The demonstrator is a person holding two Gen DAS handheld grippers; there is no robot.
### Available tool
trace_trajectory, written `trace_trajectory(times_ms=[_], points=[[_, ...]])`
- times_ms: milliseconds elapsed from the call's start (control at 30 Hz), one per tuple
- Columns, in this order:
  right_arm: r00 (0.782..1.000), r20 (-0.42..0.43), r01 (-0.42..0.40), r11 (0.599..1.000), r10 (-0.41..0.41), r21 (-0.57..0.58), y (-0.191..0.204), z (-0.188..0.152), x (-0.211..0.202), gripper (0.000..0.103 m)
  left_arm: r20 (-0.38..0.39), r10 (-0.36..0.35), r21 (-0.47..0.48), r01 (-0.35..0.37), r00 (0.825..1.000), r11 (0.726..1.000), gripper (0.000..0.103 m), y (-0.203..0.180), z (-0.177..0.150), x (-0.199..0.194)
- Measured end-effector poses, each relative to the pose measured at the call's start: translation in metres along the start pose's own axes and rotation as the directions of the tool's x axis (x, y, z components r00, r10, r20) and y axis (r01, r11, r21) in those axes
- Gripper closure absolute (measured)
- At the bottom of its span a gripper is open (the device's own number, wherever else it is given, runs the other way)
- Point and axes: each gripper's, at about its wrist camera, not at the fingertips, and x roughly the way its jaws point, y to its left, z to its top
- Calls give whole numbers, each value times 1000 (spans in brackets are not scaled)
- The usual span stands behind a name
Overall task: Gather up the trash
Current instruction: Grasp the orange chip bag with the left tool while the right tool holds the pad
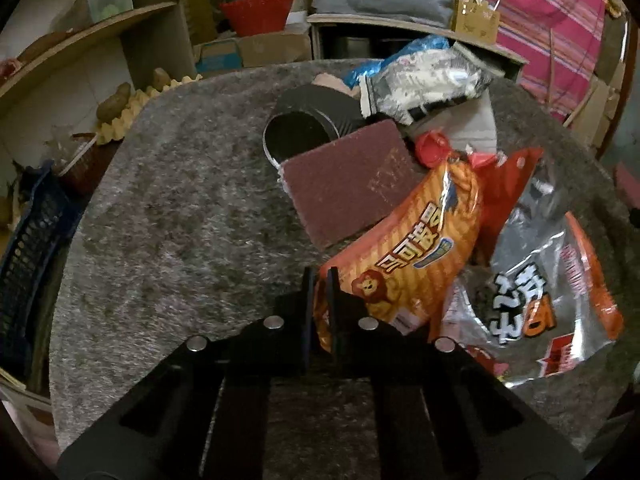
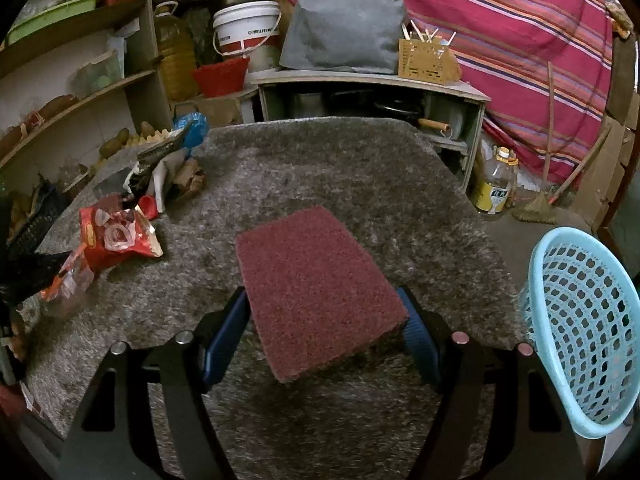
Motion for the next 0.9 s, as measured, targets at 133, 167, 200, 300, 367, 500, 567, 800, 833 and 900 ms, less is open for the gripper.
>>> trace_trajectory(times_ms=[133, 167, 200, 300, 367, 500, 567, 800, 833, 900], points=[[1000, 5, 1, 1000, -1, 7, -1, 0, -2, 30, 45, 43, 23, -44, 998, 999, 100, 1, 2, -11], [1000, 7, 2, 1000, -2, 9, -1, 0, -3, 30, 54, 47, 23, -49, 997, 999, 100, 3, 2, -14], [1000, 8, 3, 1000, -4, 10, -2, 0, -3, 30, 55, 42, 16, -43, 998, 999, 99, 6, 3, -16], [1000, 9, 11, 1000, -11, 8, -3, 0, -4, 30, 53, 49, -3, -49, 997, 999, 98, 15, 4, -18], [1000, 12, 16, 1000, -16, 7, -4, 0, -6, 30, 55, 61, -13, -60, 997, 998, 98, 22, 4, -19], [1000, 14, 20, 1000, -20, 11, -6, -1, -7, 30, 57, 86, -33, -85, 995, 996, 61, 35, 3, -21], [1000, 14, 21, 1000, -21, 14, -7, 0, -7, 30, 65, 92, -47, -89, 994, 995, 32, 40, 0, -23], [1000, 10, 21, 1000, -21, -2, -4, 0, -5, 30, 16, 104, -44, -103, 994, 994, 30, 49, -12, -12], [1000, 9, 21, 1000, -21, -3, -4, 0, -4, 30, 0, 86, -51, -85, 996, 995, 30, 50, -14, -8], [1000, 10, 21, 1000, -21, -6, -2, 1, -4, 30, -19, 42, -51, -43, 999, 998, 31, 47, -16, -4]])
